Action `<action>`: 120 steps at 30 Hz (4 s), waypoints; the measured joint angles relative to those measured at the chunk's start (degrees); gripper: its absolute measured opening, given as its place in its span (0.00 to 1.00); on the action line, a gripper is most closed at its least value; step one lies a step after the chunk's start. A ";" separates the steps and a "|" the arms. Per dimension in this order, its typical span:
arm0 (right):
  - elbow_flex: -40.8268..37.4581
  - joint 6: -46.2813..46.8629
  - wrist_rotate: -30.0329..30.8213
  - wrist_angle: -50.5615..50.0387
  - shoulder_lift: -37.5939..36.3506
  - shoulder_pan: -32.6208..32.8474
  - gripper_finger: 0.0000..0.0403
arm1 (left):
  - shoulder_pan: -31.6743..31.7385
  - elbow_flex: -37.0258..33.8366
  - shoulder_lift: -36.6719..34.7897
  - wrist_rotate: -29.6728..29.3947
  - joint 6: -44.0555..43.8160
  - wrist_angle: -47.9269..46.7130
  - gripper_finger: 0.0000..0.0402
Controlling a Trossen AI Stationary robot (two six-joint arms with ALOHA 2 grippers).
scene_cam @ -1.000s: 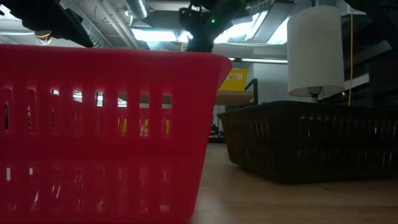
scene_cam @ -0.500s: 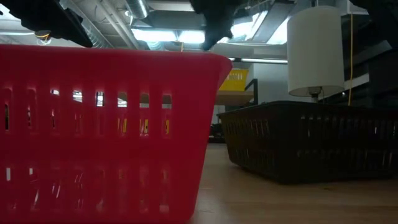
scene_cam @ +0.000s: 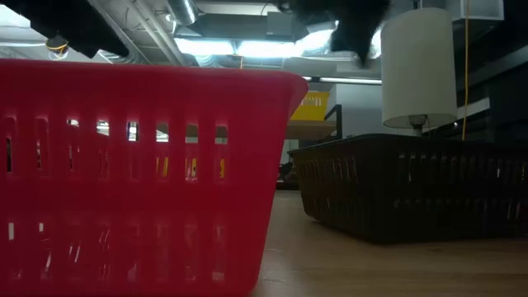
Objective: Stack baskets on shelf by color
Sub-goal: Stack the top black bin on the other black bin on the shelf
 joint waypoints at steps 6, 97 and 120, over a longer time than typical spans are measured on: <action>-16.36 11.53 0.98 0.47 -5.98 8.04 0.13 | 0.00 -1.22 2.70 3.86 0.14 8.47 0.22; -47.14 18.68 31.76 44.91 -42.59 16.53 0.03 | 8.61 3.23 17.27 14.06 -9.87 25.94 0.30; -68.76 -2.62 29.03 88.18 -52.50 22.73 0.05 | 17.79 15.78 26.95 33.67 -19.68 12.15 0.31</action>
